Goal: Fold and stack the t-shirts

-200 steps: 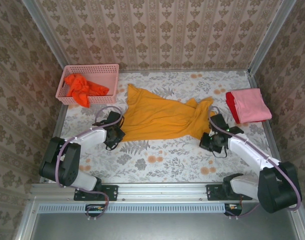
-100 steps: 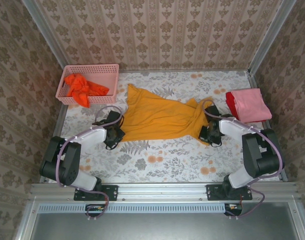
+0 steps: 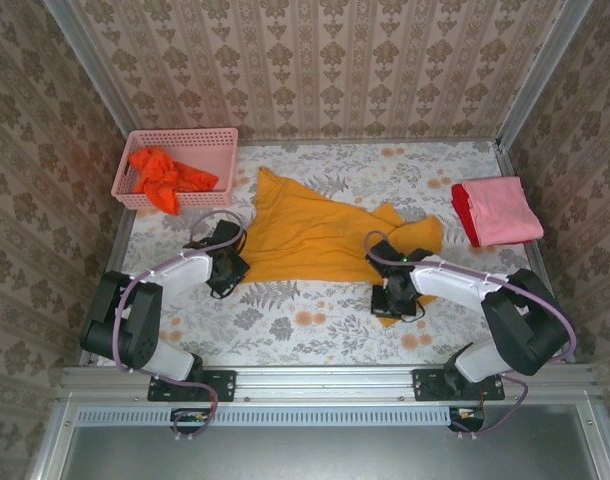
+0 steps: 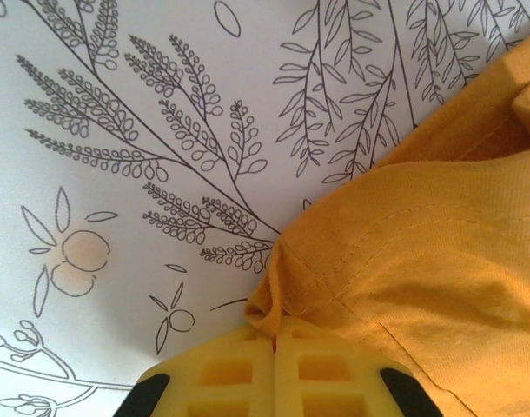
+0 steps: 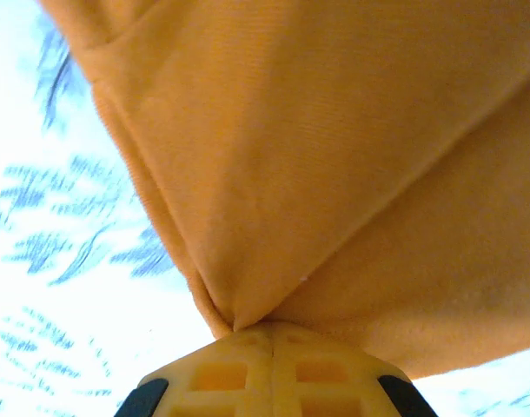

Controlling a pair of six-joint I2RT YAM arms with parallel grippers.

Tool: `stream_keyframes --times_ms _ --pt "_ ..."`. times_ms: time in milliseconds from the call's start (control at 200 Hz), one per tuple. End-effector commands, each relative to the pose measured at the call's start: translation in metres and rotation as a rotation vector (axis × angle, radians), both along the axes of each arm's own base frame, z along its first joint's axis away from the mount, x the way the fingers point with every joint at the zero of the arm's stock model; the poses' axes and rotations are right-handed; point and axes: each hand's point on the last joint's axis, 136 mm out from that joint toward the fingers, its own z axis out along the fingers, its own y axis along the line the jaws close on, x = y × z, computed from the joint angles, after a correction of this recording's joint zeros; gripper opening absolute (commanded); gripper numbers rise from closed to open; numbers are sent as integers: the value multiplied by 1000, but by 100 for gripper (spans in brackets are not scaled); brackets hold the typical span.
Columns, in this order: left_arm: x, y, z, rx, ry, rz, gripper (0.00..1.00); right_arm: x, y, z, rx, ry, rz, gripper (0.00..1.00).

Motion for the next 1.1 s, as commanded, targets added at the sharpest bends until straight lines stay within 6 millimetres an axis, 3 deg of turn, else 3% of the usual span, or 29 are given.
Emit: stream_keyframes --times_ms 0,100,185,250,315,375,445,510,635,720,875,1095 --pt "26 1 1 5 -77 9 0 -8 31 7 65 49 2 0" --pt "26 1 2 6 -77 6 0 3 53 27 118 -9 59 0" --pt "27 0 3 4 -79 3 0 21 52 51 131 -117 66 4" --pt "27 0 4 3 -82 2 0 35 36 65 114 -199 34 17" --pt "26 1 5 4 -84 5 0 47 7 70 88 -254 -44 33" --pt "25 1 6 4 -88 4 0 54 -25 70 67 -282 -136 37" --pt "25 2 8 5 -95 4 0 57 -62 65 52 -292 -248 35" --pt "26 2 9 7 -98 2 0 56 -84 56 53 -276 -321 30" --pt "26 3 10 7 -100 4 0 54 -97 38 42 -210 -359 15" --pt "26 2 10 3 -100 5 0 49 -107 25 -24 -166 -391 10" --pt "25 4 13 4 -110 11 0 28 -106 2 -92 -85 -426 6" --pt "26 4 12 5 -111 6 0 -4 -93 -4 -189 -34 -332 6"
